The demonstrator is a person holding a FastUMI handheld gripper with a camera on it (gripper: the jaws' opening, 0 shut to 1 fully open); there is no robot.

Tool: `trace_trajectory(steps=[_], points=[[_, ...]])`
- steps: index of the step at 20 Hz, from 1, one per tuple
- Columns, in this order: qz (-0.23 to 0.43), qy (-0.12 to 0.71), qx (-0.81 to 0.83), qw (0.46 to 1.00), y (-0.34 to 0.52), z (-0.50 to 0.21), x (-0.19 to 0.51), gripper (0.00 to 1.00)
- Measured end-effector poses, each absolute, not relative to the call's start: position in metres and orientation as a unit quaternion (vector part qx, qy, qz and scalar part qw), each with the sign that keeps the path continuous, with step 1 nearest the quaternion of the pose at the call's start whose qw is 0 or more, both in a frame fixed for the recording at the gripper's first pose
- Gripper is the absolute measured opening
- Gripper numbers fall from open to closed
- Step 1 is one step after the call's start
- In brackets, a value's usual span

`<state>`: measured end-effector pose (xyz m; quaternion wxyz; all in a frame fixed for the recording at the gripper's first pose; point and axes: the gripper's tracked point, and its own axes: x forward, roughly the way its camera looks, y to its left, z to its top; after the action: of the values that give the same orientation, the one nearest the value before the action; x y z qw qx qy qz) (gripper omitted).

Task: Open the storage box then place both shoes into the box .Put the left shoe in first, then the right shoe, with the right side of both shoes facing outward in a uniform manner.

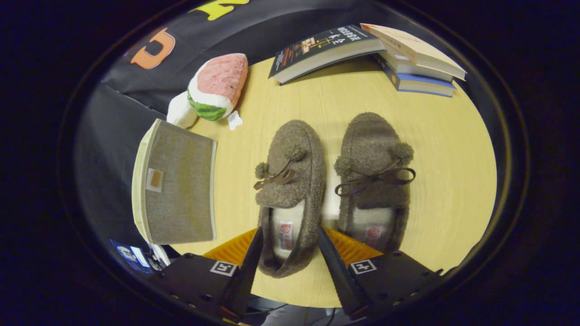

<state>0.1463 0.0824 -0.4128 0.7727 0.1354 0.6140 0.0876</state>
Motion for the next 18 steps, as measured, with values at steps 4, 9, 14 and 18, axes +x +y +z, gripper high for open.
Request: trace_trajectory(steps=[4,9,14,18], points=[[0.038,0.630,0.107,0.768,0.068,-0.429,0.144,0.37],[0.016,0.636,0.093,0.766,0.074,-0.441,0.136,0.19],[0.001,0.631,0.084,0.771,0.069,-0.423,0.133,0.01],[-0.015,0.636,0.098,0.765,0.064,-0.396,0.120,0.01]])
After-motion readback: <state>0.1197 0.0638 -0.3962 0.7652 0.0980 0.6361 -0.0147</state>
